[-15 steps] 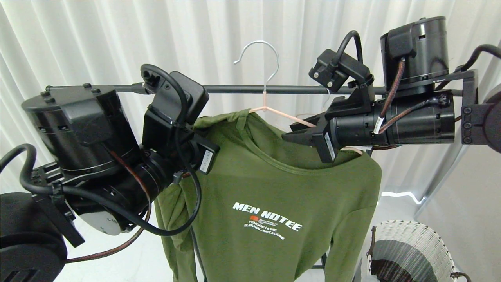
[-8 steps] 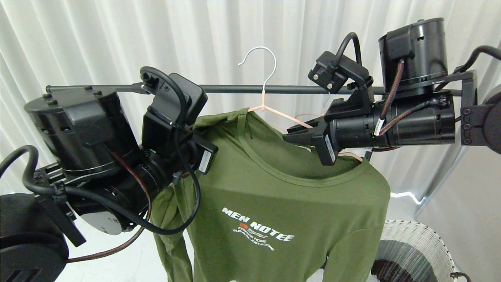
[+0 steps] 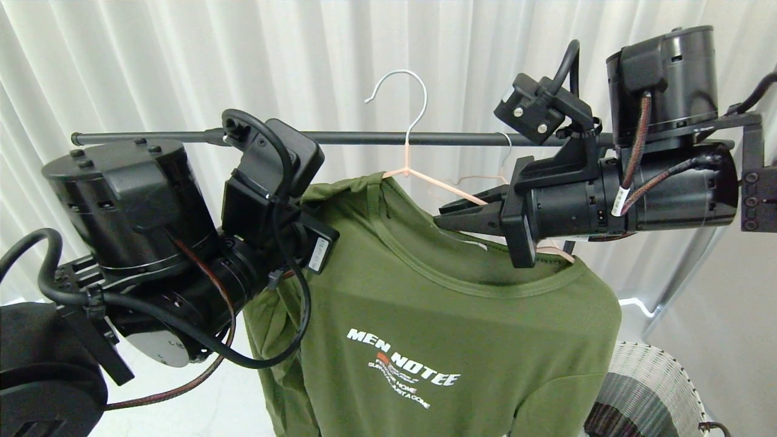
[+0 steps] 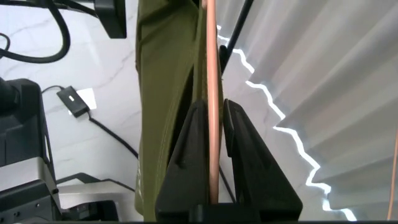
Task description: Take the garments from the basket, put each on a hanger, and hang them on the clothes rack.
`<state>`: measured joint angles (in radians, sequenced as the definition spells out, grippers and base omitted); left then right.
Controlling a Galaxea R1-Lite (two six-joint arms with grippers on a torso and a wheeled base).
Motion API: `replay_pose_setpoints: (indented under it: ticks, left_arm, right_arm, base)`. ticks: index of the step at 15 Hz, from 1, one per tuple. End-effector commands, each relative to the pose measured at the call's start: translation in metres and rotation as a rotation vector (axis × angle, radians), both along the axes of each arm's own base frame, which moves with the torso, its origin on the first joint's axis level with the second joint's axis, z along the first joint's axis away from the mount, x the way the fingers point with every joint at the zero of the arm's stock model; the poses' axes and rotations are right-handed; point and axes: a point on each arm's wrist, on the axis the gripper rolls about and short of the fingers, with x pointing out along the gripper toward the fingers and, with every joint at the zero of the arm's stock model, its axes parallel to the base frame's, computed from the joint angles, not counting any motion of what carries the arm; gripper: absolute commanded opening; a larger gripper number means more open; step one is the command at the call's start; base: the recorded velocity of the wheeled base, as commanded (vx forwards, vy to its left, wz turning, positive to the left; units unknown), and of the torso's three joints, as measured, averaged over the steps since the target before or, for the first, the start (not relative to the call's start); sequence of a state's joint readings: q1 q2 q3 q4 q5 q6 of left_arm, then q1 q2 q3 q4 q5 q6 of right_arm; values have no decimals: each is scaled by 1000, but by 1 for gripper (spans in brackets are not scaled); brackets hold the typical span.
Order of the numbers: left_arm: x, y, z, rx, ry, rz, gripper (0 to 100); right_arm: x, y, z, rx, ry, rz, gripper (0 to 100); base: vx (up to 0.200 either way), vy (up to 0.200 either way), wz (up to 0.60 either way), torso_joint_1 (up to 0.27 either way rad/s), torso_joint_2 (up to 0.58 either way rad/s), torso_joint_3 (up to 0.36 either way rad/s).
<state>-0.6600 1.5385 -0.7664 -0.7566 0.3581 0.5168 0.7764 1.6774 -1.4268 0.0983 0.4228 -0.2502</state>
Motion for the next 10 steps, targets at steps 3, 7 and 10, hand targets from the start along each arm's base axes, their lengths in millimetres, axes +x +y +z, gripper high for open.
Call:
replay_pose_setpoints:
  ticks: [3, 7, 10]
  left_arm:
    - [3, -3, -1, 3, -31, -5, 0]
    - [3, -3, -7, 2, -31, -6, 100]
    - [3, -3, -7, 0, -33, -6, 100]
  right_arm:
    - [-2, -1, 1, 5, 1, 15, 0]
    - [-3, -2, 2, 13, 19, 15, 0]
    - [-3, -2, 4, 34, 34, 8, 0]
  base:
    - [0, 0, 0, 0, 0, 0]
    - [0, 0, 0, 0, 0, 0]
    - [0, 0, 0, 0, 0, 0]
